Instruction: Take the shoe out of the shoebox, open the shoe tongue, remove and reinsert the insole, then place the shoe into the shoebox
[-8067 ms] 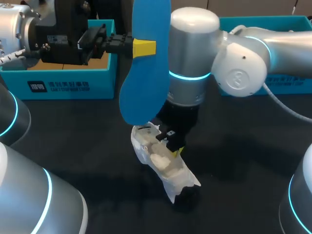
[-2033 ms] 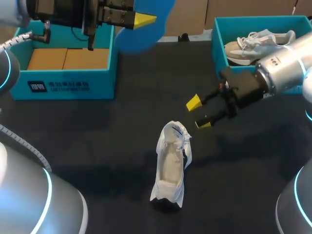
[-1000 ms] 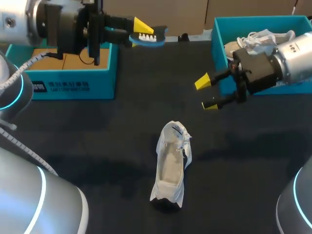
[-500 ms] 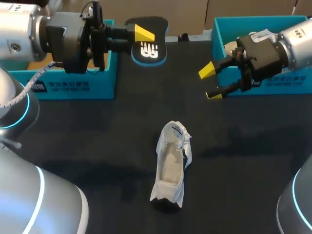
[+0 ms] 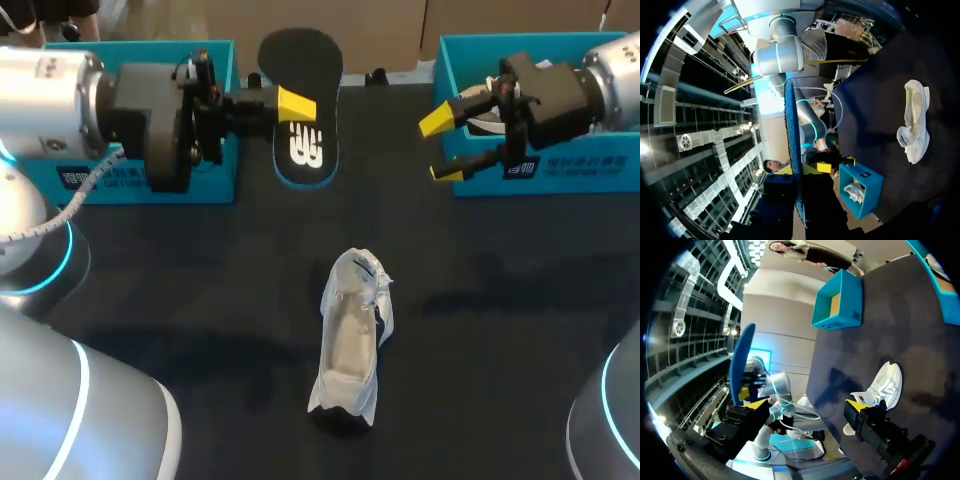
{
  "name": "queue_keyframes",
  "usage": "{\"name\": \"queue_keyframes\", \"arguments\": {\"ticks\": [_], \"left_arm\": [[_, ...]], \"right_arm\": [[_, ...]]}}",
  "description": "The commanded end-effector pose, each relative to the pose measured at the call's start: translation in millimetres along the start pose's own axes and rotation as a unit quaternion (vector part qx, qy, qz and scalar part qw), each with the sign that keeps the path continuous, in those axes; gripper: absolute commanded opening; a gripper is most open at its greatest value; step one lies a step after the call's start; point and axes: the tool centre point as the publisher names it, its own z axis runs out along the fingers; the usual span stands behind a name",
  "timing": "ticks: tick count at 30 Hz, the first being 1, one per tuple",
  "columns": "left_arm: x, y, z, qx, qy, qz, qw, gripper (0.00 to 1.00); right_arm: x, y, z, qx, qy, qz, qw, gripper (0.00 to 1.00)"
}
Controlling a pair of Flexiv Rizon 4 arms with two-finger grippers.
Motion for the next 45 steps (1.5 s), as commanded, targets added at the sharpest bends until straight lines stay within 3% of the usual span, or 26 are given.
{"name": "queue_keyframes", "arguments": {"ticks": [1, 11, 18, 24, 27, 45], "left_arm": [[13.8, -5.7, 1.3, -0.010, -0.023, 0.000, 1.000, 0.00], [13.8, -5.7, 1.3, -0.010, -0.023, 0.000, 1.000, 0.00], [46.8, 1.9, 17.6, -0.013, -0.002, 0.002, 1.000, 0.00], [59.1, 12.4, 30.1, -0.025, 0.013, 0.005, 1.000, 0.00], [59.3, 20.0, 36.7, -0.030, 0.011, 0.005, 0.999, 0.00], [59.3, 20.0, 36.7, -0.030, 0.011, 0.005, 0.999, 0.00]], "right_arm": [[5.9, 5.8, -6.9, -0.001, -0.001, 0.007, 1.000, 1.00], [5.9, 5.8, -6.9, -0.001, -0.001, 0.007, 1.000, 1.00], [10.7, 10.3, -4.0, -0.002, 0.009, 0.021, 1.000, 1.00], [21.4, 13.8, 3.8, 0.004, 0.034, 0.023, 0.999, 1.00], [24.8, 15.3, 8.2, 0.007, 0.056, 0.020, 0.998, 1.00], [24.8, 15.3, 8.2, 0.007, 0.056, 0.020, 0.998, 1.00]]}}
